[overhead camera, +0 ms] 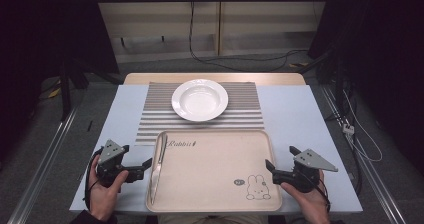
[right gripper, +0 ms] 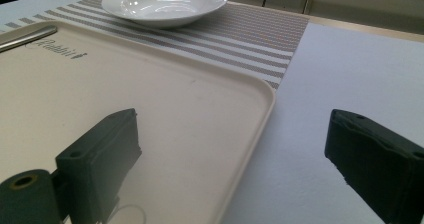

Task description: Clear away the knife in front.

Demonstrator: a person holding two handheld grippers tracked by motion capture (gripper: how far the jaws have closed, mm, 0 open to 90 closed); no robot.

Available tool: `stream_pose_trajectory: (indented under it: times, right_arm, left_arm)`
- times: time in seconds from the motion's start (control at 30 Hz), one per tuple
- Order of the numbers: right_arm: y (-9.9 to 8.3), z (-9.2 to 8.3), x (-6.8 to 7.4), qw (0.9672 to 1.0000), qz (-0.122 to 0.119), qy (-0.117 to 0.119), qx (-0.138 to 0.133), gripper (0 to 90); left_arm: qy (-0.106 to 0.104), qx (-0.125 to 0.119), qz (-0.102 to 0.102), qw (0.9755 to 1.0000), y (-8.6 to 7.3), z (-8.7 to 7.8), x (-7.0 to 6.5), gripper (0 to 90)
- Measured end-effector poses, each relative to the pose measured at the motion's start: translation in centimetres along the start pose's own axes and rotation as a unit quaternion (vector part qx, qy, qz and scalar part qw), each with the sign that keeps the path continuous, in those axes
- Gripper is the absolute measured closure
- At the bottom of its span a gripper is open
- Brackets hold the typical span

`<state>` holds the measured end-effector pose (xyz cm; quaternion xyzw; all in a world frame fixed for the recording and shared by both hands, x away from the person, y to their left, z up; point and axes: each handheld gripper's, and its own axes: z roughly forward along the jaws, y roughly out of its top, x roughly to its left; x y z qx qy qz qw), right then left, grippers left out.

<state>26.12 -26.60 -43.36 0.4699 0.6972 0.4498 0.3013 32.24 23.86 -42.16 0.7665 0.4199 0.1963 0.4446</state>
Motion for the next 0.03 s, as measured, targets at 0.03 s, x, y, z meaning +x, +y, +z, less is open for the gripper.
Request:
stream_pose_trajectory:
  times: [0.03]
  right_arm:
    - [0.00, 0.01, -0.01, 1.0000, 0.001, 0.000, 0.000, 7.3]
  left_arm:
    - [-0.004, 0.000, 0.001, 1.0000, 0.01, 0.03, 0.02, 5.7]
